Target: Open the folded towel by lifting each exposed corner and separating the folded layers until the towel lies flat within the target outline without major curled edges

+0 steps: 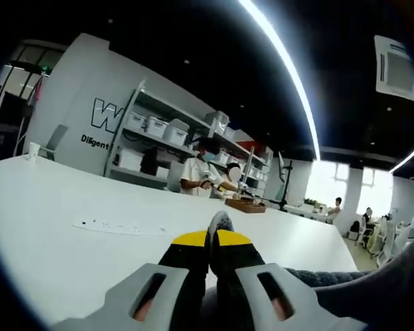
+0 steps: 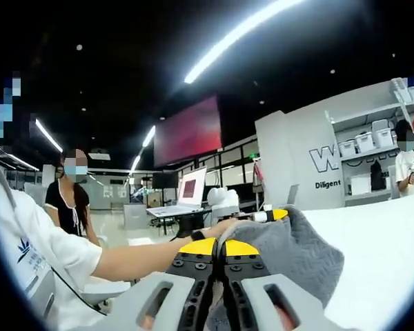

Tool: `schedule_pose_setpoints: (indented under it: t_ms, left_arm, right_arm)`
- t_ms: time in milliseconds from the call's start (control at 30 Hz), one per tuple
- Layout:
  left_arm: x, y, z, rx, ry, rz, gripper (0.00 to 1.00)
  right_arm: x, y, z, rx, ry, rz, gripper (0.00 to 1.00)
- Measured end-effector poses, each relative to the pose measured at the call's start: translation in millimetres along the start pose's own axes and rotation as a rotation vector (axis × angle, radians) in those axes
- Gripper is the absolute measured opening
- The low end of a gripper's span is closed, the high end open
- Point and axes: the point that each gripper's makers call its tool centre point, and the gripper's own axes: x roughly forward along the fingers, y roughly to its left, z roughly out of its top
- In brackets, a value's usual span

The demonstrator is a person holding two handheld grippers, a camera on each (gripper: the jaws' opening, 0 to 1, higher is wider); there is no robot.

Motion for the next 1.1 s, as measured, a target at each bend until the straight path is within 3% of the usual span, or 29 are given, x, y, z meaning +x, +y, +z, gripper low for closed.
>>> schedule_pose_setpoints:
  t_ms: [800, 1100]
  left_arm:
    - [23.8, -39.6, 9.5, 0.026, -0.020, -0.063, 0.00]
    - [33.8, -55.7, 7.9, 0.044, -0.014, -0.075, 0.00]
  right_arm:
    - [-27.6, -10.7, 21.1, -0.049, -0.040, -0.082, 0.00]
    - [-36.8, -8.8, 23.9, -0.128, -0.021, -0.133, 0.00]
